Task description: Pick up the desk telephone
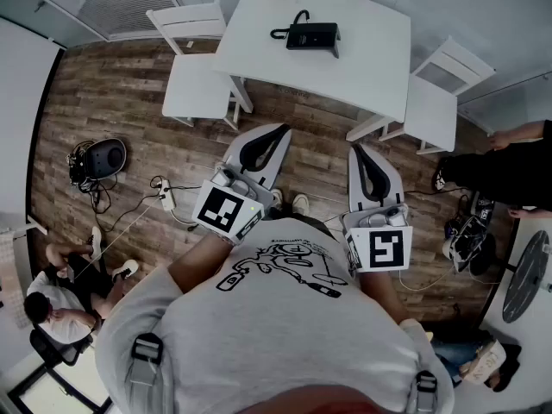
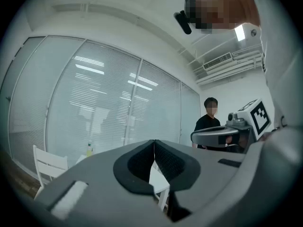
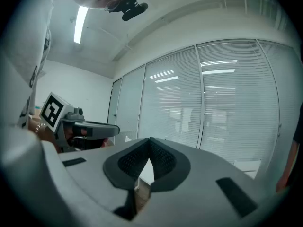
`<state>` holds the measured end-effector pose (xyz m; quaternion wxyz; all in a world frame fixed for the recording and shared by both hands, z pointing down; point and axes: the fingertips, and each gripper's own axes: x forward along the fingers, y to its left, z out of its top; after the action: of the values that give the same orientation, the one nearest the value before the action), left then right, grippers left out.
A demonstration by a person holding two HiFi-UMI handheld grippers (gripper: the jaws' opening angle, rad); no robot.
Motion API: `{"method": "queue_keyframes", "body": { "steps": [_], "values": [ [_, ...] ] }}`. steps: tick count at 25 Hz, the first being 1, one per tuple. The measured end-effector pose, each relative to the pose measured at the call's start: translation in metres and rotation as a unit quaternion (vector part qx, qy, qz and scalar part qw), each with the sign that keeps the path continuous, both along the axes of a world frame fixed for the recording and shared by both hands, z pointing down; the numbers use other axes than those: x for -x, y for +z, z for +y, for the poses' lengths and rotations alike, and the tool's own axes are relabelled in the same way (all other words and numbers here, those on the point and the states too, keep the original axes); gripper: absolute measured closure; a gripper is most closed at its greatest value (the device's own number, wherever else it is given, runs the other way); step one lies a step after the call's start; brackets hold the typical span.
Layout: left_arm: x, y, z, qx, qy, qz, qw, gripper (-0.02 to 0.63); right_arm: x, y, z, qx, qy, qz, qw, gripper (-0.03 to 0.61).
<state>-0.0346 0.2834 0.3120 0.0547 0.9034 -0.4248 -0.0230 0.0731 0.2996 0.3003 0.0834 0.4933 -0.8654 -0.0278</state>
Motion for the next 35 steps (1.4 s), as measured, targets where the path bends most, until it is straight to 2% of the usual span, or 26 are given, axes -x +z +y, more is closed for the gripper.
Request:
{"method": "queue_keyframes", "body": {
  "steps": [8, 18, 28, 35],
  "values": [
    [0.032, 0.003, 0.005, 0.003, 0.006, 0.005, 1.0000, 0.609, 0.034, -0.006, 0.001, -0.018, 0.004, -0.013, 1.000, 0.572],
    [0.068, 0.018, 0.004, 0.014, 0.011, 0.006, 0.9998, 0.609, 0.067, 0.008, -0.005, -0.007, 0.009, -0.017, 1.000, 0.572],
    [0.051, 0.021, -0.044, 0.021, 0.008, -0.001, 0.9997, 0.610, 0.055, 0.017, -0.058, -0.003, -0.003, -0.039, 0.999, 0.572],
    [0.014, 0.019, -0.118, 0.018, -0.002, -0.009, 0.9998, 0.609, 0.014, 0.020, -0.130, -0.001, -0.006, -0.048, 0.999, 0.572]
  ]
}}
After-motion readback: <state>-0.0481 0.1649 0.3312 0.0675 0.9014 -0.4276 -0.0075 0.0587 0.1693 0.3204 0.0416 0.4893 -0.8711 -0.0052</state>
